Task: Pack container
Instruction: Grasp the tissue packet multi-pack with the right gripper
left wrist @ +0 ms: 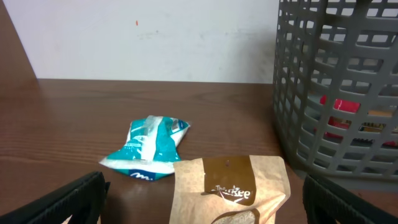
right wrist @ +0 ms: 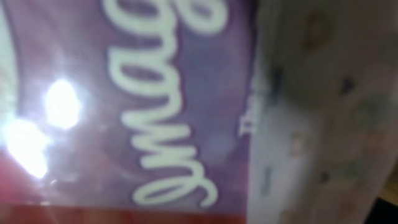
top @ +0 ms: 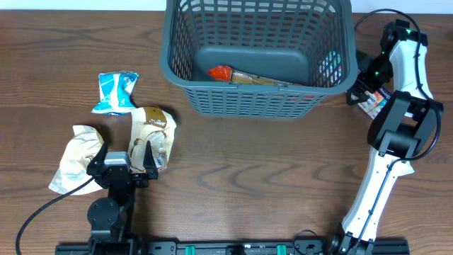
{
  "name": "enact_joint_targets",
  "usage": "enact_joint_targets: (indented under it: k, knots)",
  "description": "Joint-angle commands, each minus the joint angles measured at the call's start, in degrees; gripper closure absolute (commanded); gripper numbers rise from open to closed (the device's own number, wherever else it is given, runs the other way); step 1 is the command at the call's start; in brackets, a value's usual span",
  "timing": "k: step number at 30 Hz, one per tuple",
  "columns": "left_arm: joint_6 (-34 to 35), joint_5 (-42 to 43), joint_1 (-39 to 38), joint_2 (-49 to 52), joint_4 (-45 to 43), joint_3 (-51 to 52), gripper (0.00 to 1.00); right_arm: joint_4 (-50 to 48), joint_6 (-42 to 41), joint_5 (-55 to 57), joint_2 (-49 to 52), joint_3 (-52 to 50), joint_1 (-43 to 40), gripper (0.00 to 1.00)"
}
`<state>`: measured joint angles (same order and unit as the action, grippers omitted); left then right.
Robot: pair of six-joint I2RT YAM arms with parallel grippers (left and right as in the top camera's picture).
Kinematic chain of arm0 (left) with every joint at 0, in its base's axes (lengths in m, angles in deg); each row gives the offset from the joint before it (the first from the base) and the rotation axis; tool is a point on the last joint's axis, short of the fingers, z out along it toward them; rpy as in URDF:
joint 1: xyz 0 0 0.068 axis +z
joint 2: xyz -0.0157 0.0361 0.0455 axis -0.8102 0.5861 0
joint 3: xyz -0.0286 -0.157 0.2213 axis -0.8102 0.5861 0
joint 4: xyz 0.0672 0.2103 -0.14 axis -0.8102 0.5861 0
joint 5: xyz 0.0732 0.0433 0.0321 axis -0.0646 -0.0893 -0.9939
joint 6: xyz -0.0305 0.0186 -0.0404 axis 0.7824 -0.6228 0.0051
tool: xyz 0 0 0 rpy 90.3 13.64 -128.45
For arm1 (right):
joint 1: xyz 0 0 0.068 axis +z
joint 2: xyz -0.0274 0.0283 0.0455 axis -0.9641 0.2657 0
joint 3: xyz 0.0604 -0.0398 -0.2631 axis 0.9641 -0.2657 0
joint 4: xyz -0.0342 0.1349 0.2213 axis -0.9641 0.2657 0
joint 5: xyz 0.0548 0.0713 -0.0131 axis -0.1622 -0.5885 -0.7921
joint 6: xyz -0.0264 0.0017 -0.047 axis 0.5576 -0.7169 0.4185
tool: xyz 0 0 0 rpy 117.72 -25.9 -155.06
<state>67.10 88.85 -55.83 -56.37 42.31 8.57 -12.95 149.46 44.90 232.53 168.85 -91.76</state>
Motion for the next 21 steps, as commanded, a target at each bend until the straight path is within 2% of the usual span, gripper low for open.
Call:
enact_joint_targets:
  k: [1, 3, 4, 5, 7, 9, 13, 17, 19, 21]
  knots:
    - [0.28, 0.85, -0.02, -0.35, 2.45, 0.68, 0.01, -0.02, -0.85, -5.53, 2.62, -0.24, 0.68, 0.01]
    - [0.28, 0.87, -0.04, -0.35, 2.43, 0.68, 0.01, 0.17, -0.83, -5.49, 2.62, -0.24, 0.7, 0.01]
    - [0.28, 0.85, -0.04, -0.35, 2.45, 0.68, 0.01, 0.31, -0.85, -5.51, 2.62, -0.24, 0.7, 0.05]
    - [0.26, 0.85, -0.02, -0.35, 2.45, 0.68, 0.01, 0.52, -0.85, -5.53, 2.62, -0.24, 0.7, 0.13]
    - [0.28, 0.85, -0.04, -0.35, 2.43, 0.68, 0.01, 0.59, -0.83, -5.51, 2.62, -0.24, 0.7, 0.5]
    - [0.28, 0.85, -0.02, -0.35, 2.43, 0.68, 0.01, 0.55, -0.83, -5.53, 2.62, -0.24, 0.7, 0.62]
    - [0.26, 0.85, -0.02, -0.35, 2.43, 0.68, 0.01, 0.59, -0.85, -5.53, 2.62, -0.24, 0.7, 0.67]
    - [0.26, 0.85, -0.02, -0.35, 2.43, 0.68, 0.01, 0.59, -0.85, -5.53, 2.62, -0.24, 0.7, 0.84]
    - [0.26, 0.85, -0.02, -0.35, 2.43, 0.68, 0.01, 0.55, -1.46, -5.53, 2.6, -0.24, 0.7, 0.98]
    - [0.28, 0.85, -0.02, -0.35, 2.43, 0.68, 0.01, 0.33, -2.86, -5.53, 2.49, -0.24, 0.7, 0.99]
